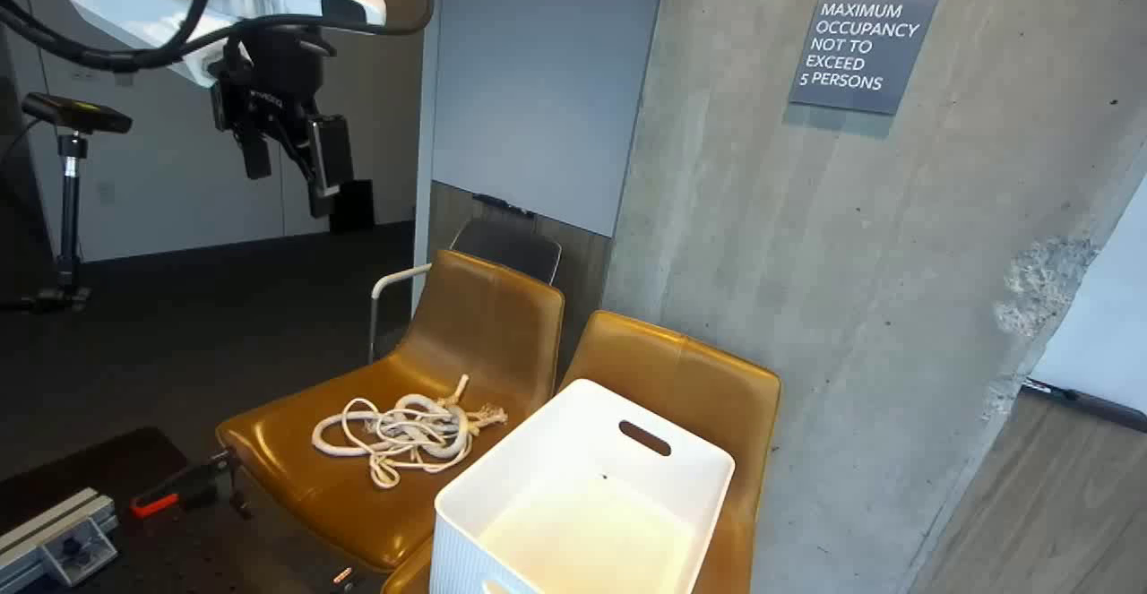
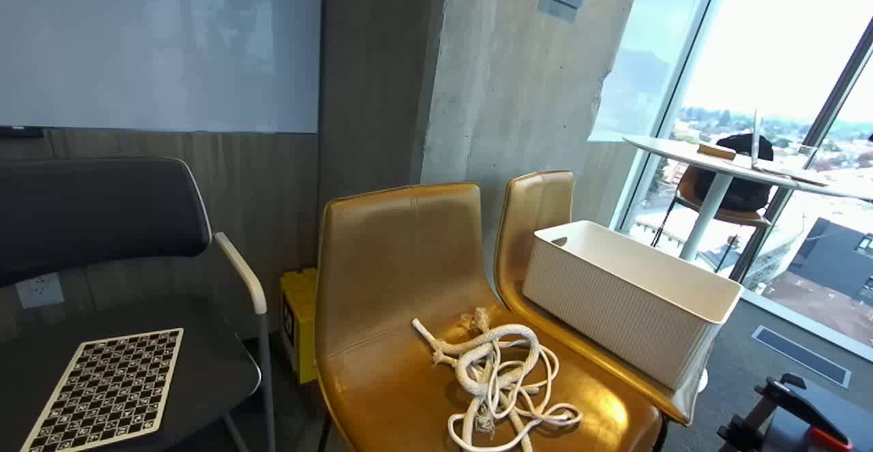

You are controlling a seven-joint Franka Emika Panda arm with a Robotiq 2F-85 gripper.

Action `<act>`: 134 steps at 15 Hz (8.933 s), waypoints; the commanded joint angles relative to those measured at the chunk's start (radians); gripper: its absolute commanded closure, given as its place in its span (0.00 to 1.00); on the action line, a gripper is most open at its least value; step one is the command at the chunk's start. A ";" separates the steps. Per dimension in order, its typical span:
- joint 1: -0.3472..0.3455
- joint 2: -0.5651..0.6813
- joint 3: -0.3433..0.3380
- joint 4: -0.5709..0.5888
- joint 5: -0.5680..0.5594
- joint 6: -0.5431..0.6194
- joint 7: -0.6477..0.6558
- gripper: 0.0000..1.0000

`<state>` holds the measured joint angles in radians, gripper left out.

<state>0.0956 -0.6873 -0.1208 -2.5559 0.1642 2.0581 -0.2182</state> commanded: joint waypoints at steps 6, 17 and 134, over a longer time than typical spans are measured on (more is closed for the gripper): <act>-0.012 0.000 0.009 0.003 0.007 -0.004 -0.006 0.00; 0.056 0.178 0.089 -0.035 -0.030 0.265 -0.123 0.00; -0.421 1.300 0.057 1.162 -0.197 0.024 -0.247 1.00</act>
<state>-0.3290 0.5956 -0.0563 -1.3615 -0.0308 2.0502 -0.4438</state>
